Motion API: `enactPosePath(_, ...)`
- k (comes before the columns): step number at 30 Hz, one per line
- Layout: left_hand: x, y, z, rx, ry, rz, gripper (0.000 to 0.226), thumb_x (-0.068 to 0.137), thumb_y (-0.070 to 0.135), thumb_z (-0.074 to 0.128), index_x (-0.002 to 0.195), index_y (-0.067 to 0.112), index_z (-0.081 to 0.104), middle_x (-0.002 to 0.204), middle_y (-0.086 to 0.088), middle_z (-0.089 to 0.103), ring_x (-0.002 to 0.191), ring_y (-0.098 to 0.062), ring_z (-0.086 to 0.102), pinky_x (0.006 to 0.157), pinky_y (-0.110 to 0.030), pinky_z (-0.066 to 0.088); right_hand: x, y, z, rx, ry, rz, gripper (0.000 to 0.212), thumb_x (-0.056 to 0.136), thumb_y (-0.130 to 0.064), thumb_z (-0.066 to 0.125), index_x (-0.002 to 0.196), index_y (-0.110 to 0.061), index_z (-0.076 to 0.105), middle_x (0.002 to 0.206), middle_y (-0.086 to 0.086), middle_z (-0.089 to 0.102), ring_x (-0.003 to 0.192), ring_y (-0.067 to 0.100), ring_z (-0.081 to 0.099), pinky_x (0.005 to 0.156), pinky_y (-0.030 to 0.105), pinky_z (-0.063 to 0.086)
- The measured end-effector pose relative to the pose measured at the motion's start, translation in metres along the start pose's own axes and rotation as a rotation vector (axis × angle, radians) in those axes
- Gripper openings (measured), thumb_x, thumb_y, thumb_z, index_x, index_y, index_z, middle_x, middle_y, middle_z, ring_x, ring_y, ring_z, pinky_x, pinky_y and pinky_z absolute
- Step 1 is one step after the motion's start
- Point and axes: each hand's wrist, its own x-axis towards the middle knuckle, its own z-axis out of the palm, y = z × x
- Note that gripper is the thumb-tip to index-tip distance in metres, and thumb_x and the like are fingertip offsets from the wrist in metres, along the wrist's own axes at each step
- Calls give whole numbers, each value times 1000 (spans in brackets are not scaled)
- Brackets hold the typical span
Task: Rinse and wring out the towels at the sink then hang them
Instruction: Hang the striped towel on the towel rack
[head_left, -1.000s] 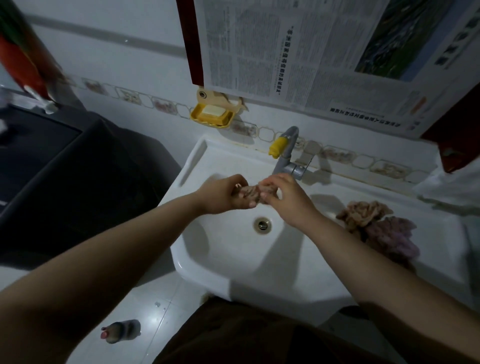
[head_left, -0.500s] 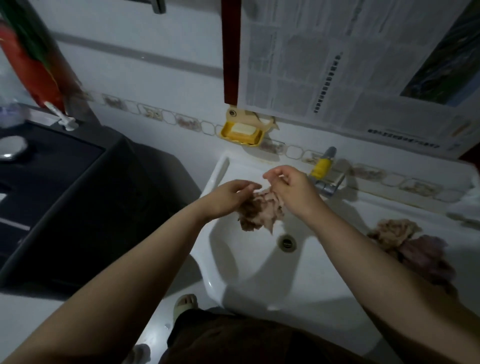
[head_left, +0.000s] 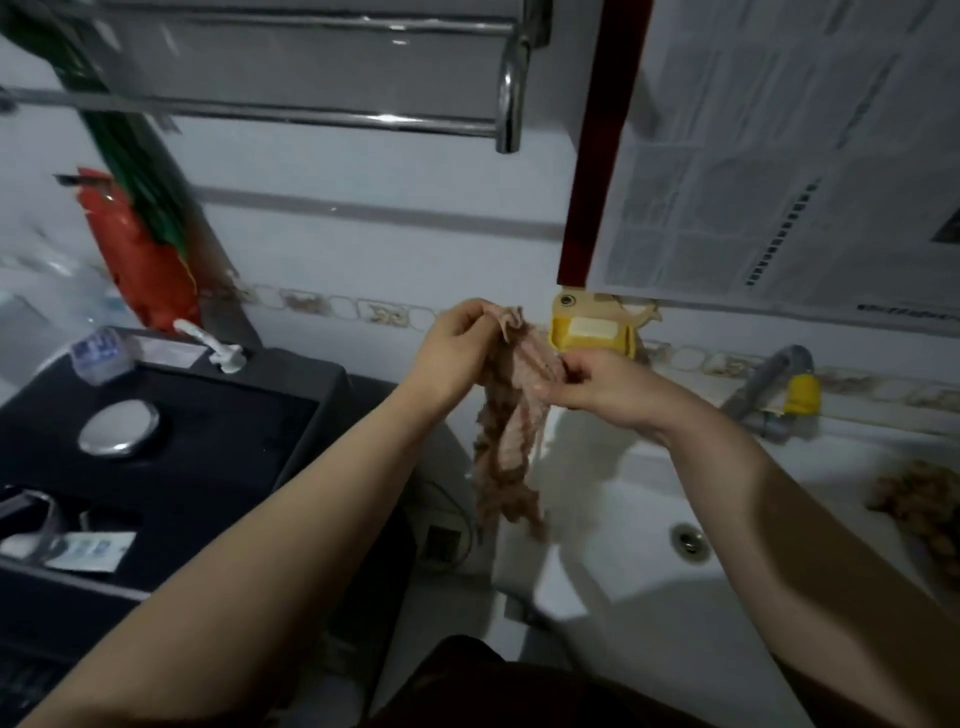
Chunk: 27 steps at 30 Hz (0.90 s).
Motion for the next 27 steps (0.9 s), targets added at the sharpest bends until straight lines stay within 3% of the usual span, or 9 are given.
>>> enactPosePath(5, 18, -9, -47, 133, 8, -24, 29, 102, 24, 35, 86, 6, 51, 78, -5, 50, 74, -18, 47, 72, -36, 37, 19, -36, 17, 83, 159, -62, 32, 93, -37, 56, 90, -6, 61, 80, 9, 65, 73, 22, 62, 68, 35, 47)
enactPosePath(9, 26, -5, -92, 172, 123, 75, 30, 103, 22, 32, 84, 23, 55, 85, -1, 59, 85, -25, 58, 83, -48, 50, 28, -63, 8, -267, -163, 18, 26, 79, -44, 72, 84, -19, 65, 76, 1, 68, 67, 15, 64, 60, 29, 50)
enactPosePath(12, 26, 0, -116, 112, 360, 183, 28, 101, 14, 32, 87, 17, 56, 88, 0, 58, 85, -17, 58, 84, -39, 51, 36, -67, 6, -531, -233, 118, 18, 81, -32, 69, 78, -17, 60, 72, 0, 58, 64, 15, 55, 51, 26, 46)
enactPosePath(14, 19, 0, -123, 156, 527, 234, 22, 100, 13, 36, 98, 11, 58, 102, -1, 51, 87, -3, 50, 87, -19, 44, 40, -69, 13, -499, -32, 129, 17, 88, -29, 56, 80, -15, 51, 75, 5, 58, 64, 19, 56, 53, 30, 48)
enactPosePath(17, 5, -6, -130, 223, 758, 499, 21, 97, 9, 42, 105, 5, 62, 105, -3, 47, 86, 1, 47, 81, -3, 34, 38, -72, 41, -227, 578, -131, 13, 94, -31, 48, 91, -19, 44, 74, 1, 59, 65, 23, 58, 60, 36, 48)
enactPosePath(19, 8, -21, -137, 466, 496, 472, 20, 95, 11, 44, 100, 9, 63, 92, 0, 56, 83, -10, 53, 76, -17, 39, 38, -67, 64, -278, 680, -234, 12, 94, -26, 50, 100, -18, 44, 72, -2, 54, 64, 24, 55, 56, 36, 41)
enactPosePath(22, 9, -53, -137, 826, -241, -142, 17, 95, 16, 48, 87, 15, 63, 73, 1, 64, 73, -21, 65, 66, -29, 46, 51, -45, 91, -864, 176, 95, 27, 96, -24, 42, 122, -16, 38, 92, 8, 62, 83, 29, 61, 63, 33, 41)
enactPosePath(23, 11, -60, -139, 776, -223, -205, 20, 97, 19, 48, 88, 15, 65, 69, 1, 65, 69, -19, 66, 64, -29, 48, 55, -38, 91, -913, 124, 166, 30, 95, -21, 40, 125, -16, 37, 101, 11, 63, 90, 31, 61, 67, 33, 41)
enactPosePath(27, 20, -47, -155, 216, 218, -138, 32, 103, 25, 39, 102, 4, 63, 65, -6, 64, 53, -14, 63, 51, -24, 50, 56, -47, 66, -490, 423, 221, 24, 97, -26, 37, 117, -17, 48, 103, 9, 63, 88, 30, 60, 73, 34, 48)
